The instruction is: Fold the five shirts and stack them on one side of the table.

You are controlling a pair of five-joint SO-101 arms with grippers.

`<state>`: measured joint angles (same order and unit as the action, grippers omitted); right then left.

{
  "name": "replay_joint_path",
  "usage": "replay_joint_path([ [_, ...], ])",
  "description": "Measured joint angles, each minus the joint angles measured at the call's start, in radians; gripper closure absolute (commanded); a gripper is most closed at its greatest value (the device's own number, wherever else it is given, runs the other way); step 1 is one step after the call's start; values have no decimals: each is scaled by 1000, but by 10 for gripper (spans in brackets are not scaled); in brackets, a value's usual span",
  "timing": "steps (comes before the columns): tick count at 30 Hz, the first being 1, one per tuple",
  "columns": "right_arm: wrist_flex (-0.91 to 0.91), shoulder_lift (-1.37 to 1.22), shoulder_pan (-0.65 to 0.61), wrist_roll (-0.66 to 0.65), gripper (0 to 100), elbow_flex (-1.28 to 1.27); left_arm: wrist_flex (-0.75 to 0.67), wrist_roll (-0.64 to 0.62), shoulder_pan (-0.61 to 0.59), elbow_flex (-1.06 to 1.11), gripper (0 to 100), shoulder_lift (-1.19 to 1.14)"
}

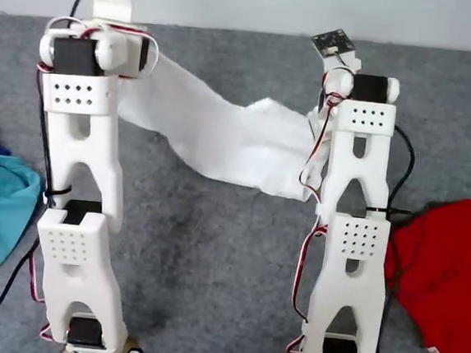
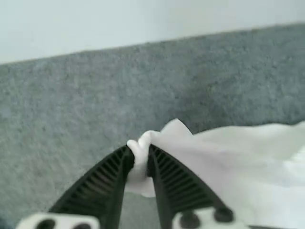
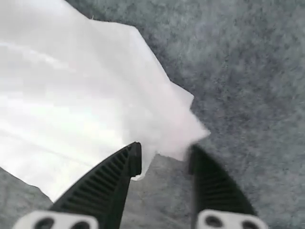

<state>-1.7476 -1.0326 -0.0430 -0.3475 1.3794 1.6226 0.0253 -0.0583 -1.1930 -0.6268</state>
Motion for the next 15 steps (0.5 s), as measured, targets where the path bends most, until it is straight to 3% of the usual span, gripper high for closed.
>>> replay_joint_path([
  [9,-9,74,-74,9,789,40,71,0,49,69,987,11],
  [15,-9,127,-104,9,789,-126,71,0,49,144,987,14],
])
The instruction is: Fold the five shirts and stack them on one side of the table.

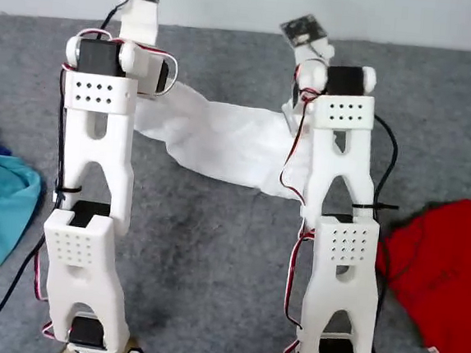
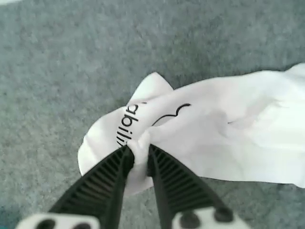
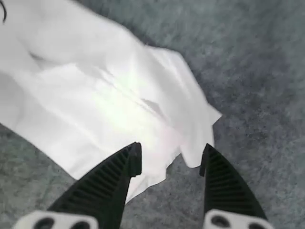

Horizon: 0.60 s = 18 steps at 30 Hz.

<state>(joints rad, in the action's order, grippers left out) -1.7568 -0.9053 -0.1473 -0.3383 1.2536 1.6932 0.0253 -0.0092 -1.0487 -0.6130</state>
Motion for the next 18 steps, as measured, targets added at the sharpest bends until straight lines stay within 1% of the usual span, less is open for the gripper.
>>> replay_joint_path([
  [4,0,0,8,0,790,-86,0,0,0,9,987,2],
  [10,0,2,-18,0,792,-170,0,0,0,9,987,2],
  [15,0,2,-14,3,895,-173,0,0,0,9,987,2],
  [18,0,2,-31,3,915,-173,0,0,0,9,986,2],
])
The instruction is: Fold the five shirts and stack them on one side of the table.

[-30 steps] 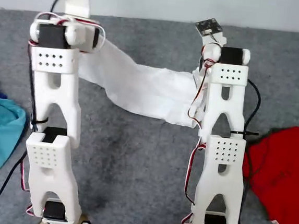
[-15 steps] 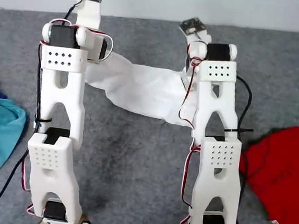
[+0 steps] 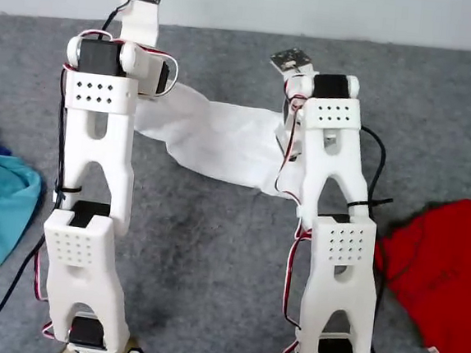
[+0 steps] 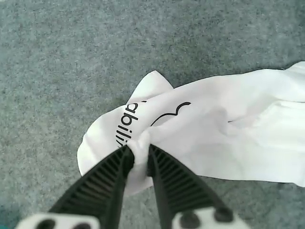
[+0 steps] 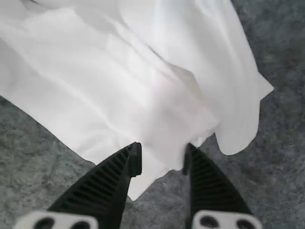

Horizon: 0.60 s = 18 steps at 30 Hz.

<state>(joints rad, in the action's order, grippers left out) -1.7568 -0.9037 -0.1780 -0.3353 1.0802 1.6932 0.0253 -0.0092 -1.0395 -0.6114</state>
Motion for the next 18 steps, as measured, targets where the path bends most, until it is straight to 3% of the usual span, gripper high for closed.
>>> replay_joint_path([
  [6,0,-26,-12,0,926,0,6,0,0,0,986,0],
  [11,0,-44,-8,0,811,2,6,0,0,0,986,0],
  [18,0,3,11,0,807,3,6,0,0,97,986,0],
])
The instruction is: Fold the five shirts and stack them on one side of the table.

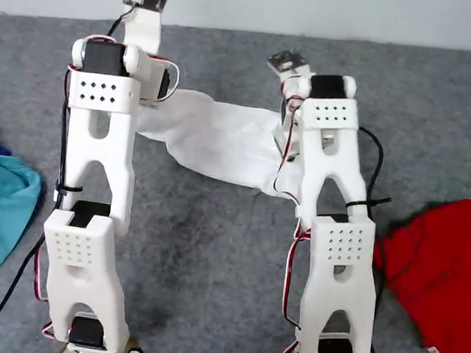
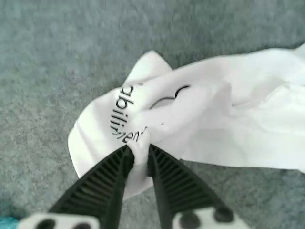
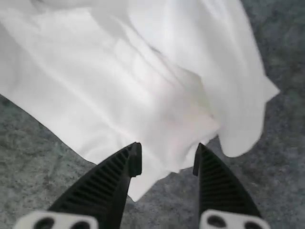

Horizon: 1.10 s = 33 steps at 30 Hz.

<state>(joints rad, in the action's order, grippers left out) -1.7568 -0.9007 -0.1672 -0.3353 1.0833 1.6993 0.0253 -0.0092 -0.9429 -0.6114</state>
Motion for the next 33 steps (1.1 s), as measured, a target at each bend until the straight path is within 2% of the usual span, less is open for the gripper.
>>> replay_joint_path([
  [7,5,-72,17,0,812,6,0,0,0,29,986,0],
  [17,130,-133,18,0,990,6,0,0,0,29,986,0],
  [24,184,-157,20,-38,988,15,0,0,0,29,986,0],
  [28,130,-152,31,-46,988,133,0,0,0,29,986,0],
  [33,5,-78,37,-49,988,419,0,0,0,25,986,0],
])
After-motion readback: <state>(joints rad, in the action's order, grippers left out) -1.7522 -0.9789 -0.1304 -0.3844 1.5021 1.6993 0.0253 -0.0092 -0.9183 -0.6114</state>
